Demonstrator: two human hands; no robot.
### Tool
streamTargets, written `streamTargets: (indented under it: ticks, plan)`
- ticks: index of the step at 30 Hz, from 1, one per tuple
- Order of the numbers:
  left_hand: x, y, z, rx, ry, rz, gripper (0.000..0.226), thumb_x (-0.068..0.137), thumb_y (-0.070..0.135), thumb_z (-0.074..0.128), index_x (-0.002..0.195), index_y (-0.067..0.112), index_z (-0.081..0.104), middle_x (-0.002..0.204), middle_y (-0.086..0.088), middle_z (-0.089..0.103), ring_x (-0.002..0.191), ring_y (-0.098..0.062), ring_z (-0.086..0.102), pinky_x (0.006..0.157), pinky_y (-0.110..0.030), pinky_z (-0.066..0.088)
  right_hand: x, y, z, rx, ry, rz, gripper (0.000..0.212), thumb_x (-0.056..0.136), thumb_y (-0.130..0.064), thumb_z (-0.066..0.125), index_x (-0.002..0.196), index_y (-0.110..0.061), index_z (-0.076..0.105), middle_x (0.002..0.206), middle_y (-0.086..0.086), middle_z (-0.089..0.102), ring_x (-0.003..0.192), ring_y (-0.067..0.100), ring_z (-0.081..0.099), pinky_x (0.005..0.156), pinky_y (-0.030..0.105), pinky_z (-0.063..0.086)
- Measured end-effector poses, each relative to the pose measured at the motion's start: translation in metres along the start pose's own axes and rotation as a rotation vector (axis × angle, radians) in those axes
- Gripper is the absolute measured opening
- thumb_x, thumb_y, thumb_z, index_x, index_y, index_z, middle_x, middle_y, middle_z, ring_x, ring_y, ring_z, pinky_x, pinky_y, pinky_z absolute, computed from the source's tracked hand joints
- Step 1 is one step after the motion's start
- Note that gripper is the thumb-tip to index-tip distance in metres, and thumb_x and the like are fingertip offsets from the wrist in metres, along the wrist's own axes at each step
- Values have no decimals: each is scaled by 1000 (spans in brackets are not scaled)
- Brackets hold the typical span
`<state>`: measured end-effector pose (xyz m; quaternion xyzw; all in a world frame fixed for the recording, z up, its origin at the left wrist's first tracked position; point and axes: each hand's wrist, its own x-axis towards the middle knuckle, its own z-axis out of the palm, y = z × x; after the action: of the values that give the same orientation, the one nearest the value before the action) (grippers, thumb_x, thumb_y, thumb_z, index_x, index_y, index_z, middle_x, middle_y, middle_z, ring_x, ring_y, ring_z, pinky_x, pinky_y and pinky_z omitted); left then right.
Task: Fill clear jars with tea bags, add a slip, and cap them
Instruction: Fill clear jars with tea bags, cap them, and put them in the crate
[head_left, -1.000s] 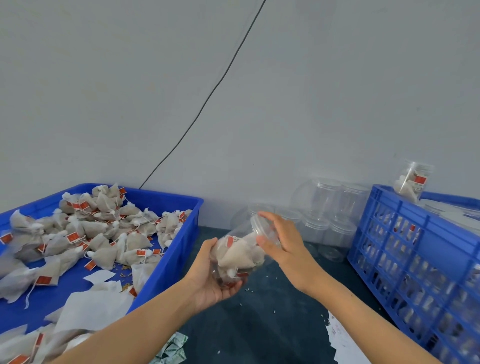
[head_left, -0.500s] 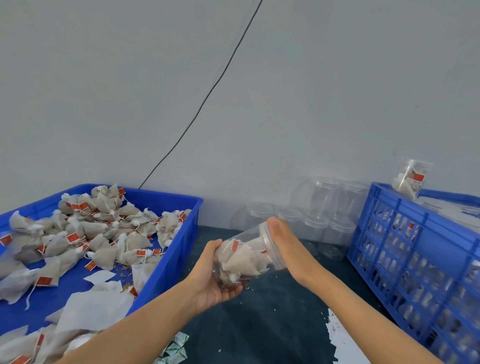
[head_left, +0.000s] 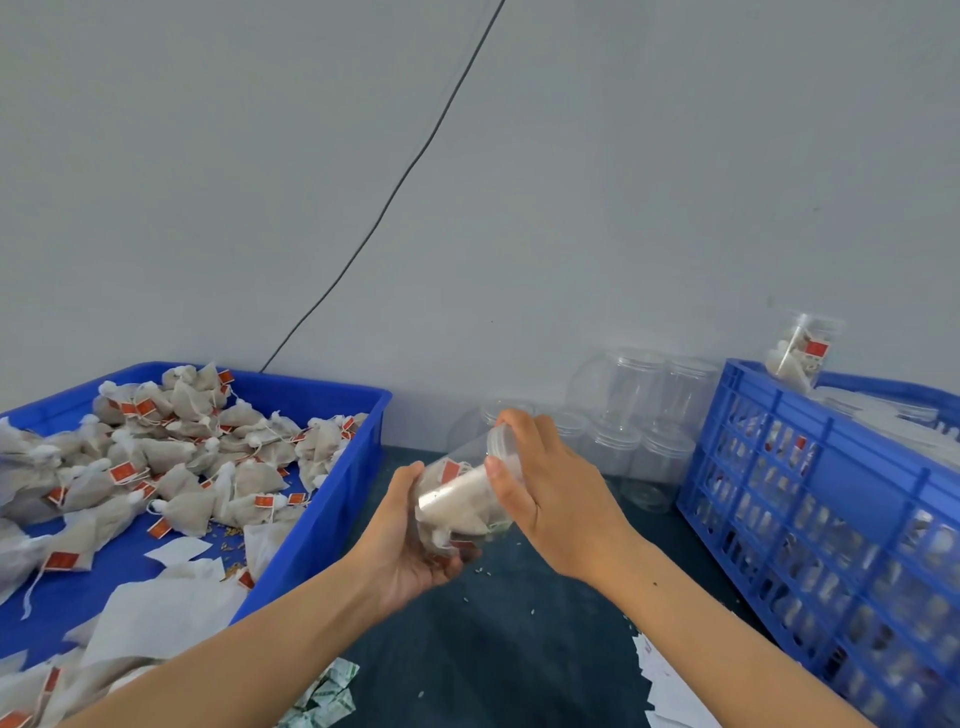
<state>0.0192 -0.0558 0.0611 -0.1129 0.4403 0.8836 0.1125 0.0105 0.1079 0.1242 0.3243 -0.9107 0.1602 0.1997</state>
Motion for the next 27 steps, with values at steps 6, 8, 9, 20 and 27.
streamTargets:
  ticks: [6, 8, 9, 20, 27]
  plan:
    - [0, 3, -1, 39, -111, 215, 50, 80, 55, 51, 104, 13, 63, 76, -14, 67, 51, -20, 59, 48, -28, 47, -11, -18, -15, -198, 99, -24, 74, 84, -66, 2, 140, -22, 23, 113, 4, 40, 84, 26, 54, 75, 41, 49]
    - [-2, 2, 2, 40, -166, 218, 54, 79, 55, 50, 108, 12, 64, 74, -15, 67, 51, -21, 59, 46, -28, 48, -13, -19, -19, -156, 125, -26, 71, 84, -68, 6, 138, -25, 24, 113, 3, 40, 85, 25, 53, 75, 39, 49]
    - [-3, 2, 4, 32, -189, 206, 54, 83, 55, 48, 112, 11, 63, 73, -16, 66, 52, -23, 59, 46, -28, 49, -14, -17, -21, -88, 134, -10, 70, 84, -70, 10, 137, -28, 24, 113, 1, 40, 89, 24, 52, 76, 39, 49]
    - [-10, 4, 112, -244, -317, 188, 73, 97, 63, 26, 130, 4, 54, 122, -25, 64, 109, -35, 65, 77, -47, 59, -12, 18, -66, 1177, 168, 613, 79, 77, -55, 67, 137, -26, 26, 111, -6, 62, 96, 6, 62, 80, 25, 51]
    - [-4, -32, 177, -66, -389, 179, 81, 92, 70, 16, 128, 11, 59, 122, -21, 65, 110, -31, 66, 81, -39, 59, -29, 50, -112, 1162, 320, 649, 73, 78, -43, 75, 133, -23, 30, 94, -16, 50, 77, -6, 49, 50, 11, 38]
